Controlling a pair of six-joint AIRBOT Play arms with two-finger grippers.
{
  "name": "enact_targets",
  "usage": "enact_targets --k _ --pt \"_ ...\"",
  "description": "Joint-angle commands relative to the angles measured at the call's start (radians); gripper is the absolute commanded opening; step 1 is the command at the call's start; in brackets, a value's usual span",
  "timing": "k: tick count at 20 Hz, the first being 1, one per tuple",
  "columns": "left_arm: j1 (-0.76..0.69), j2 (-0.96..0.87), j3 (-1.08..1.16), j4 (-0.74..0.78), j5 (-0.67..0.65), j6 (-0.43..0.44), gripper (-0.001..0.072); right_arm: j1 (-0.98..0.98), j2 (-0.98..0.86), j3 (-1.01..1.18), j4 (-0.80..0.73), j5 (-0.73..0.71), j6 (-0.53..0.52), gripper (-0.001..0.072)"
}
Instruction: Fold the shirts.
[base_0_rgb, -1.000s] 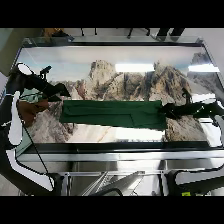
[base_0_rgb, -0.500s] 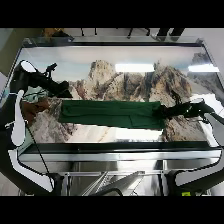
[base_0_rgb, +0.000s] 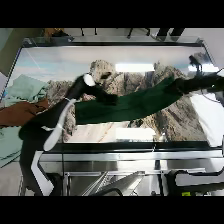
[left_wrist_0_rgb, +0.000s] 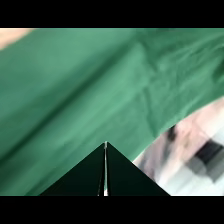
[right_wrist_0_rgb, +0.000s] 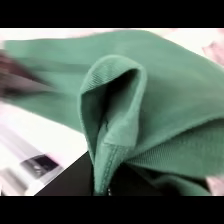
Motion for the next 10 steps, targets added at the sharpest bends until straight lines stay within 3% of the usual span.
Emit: enact_targets --k 1,5,10 --pt "-0.219 -0.124 0.100 0.000 0.224 -0.022 0.0014 0.001 0.053 0.176 0.026 0.139 0.108 0.0021" --pt "-0.285 -0.288 0.326 -0.004 0.246 -0.092 0.0014 0.002 0.087 0.178 0.030 0.169 0.119 0.0020" --pt "-0.196 -0.223 0.250 -0.148 0.182 -0.058 0.0014 0.002 0.061 0.138 -0.064 0.171 0.134 0.0020"
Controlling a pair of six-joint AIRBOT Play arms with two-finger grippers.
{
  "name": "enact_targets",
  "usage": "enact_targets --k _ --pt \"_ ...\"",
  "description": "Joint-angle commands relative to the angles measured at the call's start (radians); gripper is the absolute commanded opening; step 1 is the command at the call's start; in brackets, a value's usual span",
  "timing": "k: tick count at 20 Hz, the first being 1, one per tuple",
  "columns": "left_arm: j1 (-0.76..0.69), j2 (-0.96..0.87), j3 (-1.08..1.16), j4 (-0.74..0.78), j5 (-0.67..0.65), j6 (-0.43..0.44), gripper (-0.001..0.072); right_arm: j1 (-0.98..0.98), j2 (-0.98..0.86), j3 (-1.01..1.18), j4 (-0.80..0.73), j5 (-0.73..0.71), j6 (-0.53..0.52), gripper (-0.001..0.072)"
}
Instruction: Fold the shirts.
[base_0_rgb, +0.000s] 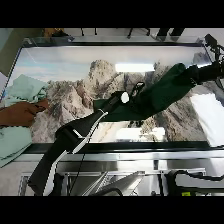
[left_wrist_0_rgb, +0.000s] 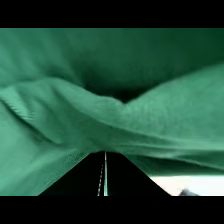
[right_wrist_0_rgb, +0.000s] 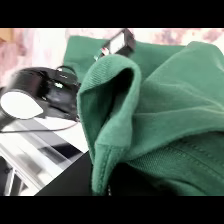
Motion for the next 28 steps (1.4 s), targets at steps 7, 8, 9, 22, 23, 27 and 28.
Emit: enact_targets --k 7,8,9,22,23,27,28 --pt "0.397 0.378 -0.042 -0.167 -0.405 0.153 0.0014 0.228 -0.058 -0.102 -0.050 -0.157 0.056 0.0021" --pt "0.445 0.422 -0.042 -0.168 -0.419 0.153 0.0014 0.299 -0.066 -0.102 -0.050 -0.224 0.057 0.0021" --pt "0.492 0.463 -0.042 -0.167 -0.428 0.154 0.0014 0.381 -0.084 -0.102 -0.051 -0.298 0.060 0.0021" --pt "0.642 0.555 -0.043 -0.161 -0.525 0.211 0.0014 0.766 -0.159 -0.004 -0.034 -0.595 0.021 0.0557" --pt "0.642 0.555 -0.043 -0.161 -0.525 0.211 0.0015 0.698 -0.112 -0.004 -0.105 -0.549 0.076 0.0558" --pt "0.642 0.555 -0.043 -0.161 -0.553 0.209 0.0014 0.436 -0.014 -0.026 -0.386 -0.333 0.198 0.0571" --pt "0.642 0.555 -0.043 -0.161 -0.560 0.209 0.0014 0.385 -0.010 -0.056 -0.408 -0.309 0.198 0.0571"
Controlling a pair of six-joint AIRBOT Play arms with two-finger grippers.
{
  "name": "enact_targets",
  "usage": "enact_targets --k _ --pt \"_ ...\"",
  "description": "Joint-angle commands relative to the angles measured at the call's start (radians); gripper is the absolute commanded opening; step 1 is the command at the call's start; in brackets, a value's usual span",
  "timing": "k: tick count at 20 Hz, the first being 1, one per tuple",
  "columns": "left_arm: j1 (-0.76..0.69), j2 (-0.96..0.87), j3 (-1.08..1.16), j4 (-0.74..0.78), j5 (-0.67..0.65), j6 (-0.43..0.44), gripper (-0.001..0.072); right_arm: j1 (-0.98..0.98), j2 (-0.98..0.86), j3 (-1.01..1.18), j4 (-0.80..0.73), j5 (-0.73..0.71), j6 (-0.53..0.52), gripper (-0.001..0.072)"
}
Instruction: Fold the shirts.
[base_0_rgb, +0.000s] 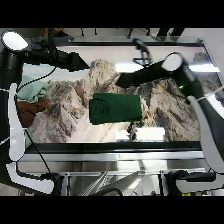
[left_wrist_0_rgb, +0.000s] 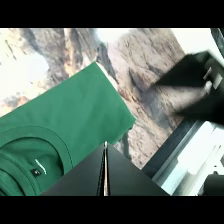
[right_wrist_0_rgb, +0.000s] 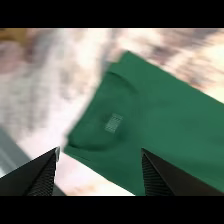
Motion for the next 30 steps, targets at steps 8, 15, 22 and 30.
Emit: enact_targets --k 8,15,22,30 --pt "0.002 0.001 0.000 0.001 -0.105 0.000 0.0014 -0.269 -0.064 -0.433 -0.061 0.001 -0.057 0.0571" --pt "0.001 0.001 0.000 0.001 -0.112 0.000 0.0014 -0.267 -0.287 -0.439 0.279 -0.020 -0.269 0.0571" --pt "0.001 0.001 0.000 0.001 -0.112 -0.015 0.0014 -0.274 -0.321 -0.426 0.421 -0.034 -0.350 0.0566" --pt "0.001 0.001 0.000 0.001 -0.119 -0.019 0.0014 -0.372 -0.317 -0.371 0.397 0.035 -0.341 0.0694"
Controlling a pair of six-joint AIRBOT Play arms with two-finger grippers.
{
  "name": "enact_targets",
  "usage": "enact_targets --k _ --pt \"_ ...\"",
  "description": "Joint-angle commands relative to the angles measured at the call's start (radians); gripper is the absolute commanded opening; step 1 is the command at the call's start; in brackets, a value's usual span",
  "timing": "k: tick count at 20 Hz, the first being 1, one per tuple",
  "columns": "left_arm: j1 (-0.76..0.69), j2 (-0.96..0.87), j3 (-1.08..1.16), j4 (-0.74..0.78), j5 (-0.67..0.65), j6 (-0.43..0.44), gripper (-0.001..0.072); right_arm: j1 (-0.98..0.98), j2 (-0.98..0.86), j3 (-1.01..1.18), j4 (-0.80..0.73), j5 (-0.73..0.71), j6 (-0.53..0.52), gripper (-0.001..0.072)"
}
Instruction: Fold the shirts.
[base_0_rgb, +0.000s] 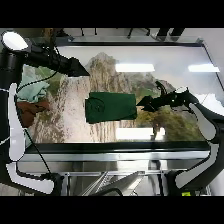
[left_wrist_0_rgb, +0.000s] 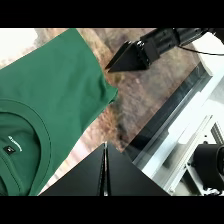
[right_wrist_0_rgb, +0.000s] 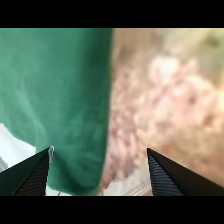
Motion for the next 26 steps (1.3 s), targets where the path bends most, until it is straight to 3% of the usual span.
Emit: enact_targets --k 1,11,12,13,14,16,17,19,23,26 --pt "0.000 0.001 0.000 0.000 0.000 -0.002 0.0014 -0.020 0.000 0.014 0.018 0.025 0.002 0.0694" --pt "0.000 0.001 0.000 0.001 0.010 -0.001 0.0014 0.159 -0.064 0.016 0.048 -0.088 0.014 0.0690" --pt "0.000 0.001 0.000 0.001 0.010 -0.001 0.0015 0.171 -0.065 0.016 0.047 -0.092 0.019 0.0645" --pt "0.000 0.001 0.000 0.001 0.008 -0.001 0.0014 0.177 -0.063 0.018 0.048 -0.090 0.016 0.0404" --pt "0.000 0.001 0.000 0.001 0.006 -0.001 0.0014 0.177 -0.061 0.031 0.048 -0.072 0.016 0.0243" --pt "0.000 0.001 0.000 0.001 0.006 -0.001 0.0014 0.177 -0.030 0.082 0.043 -0.012 0.017 0.0064" --pt "0.001 0.001 0.000 0.001 0.005 -0.001 0.0014 0.177 0.008 0.116 0.042 0.008 0.022 0.0020" --pt "0.000 0.001 0.000 0.001 0.000 -0.001 0.0014 0.162 0.108 0.201 -0.021 0.013 0.089 0.0020" --pt "0.000 0.001 0.000 0.001 -0.018 -0.001 0.0014 0.024 0.270 0.411 -0.407 0.045 0.359 0.0019" --pt "0.000 0.001 0.000 0.001 -0.027 -0.001 0.0015 -0.193 0.314 0.509 -0.523 0.093 0.415 0.0019"
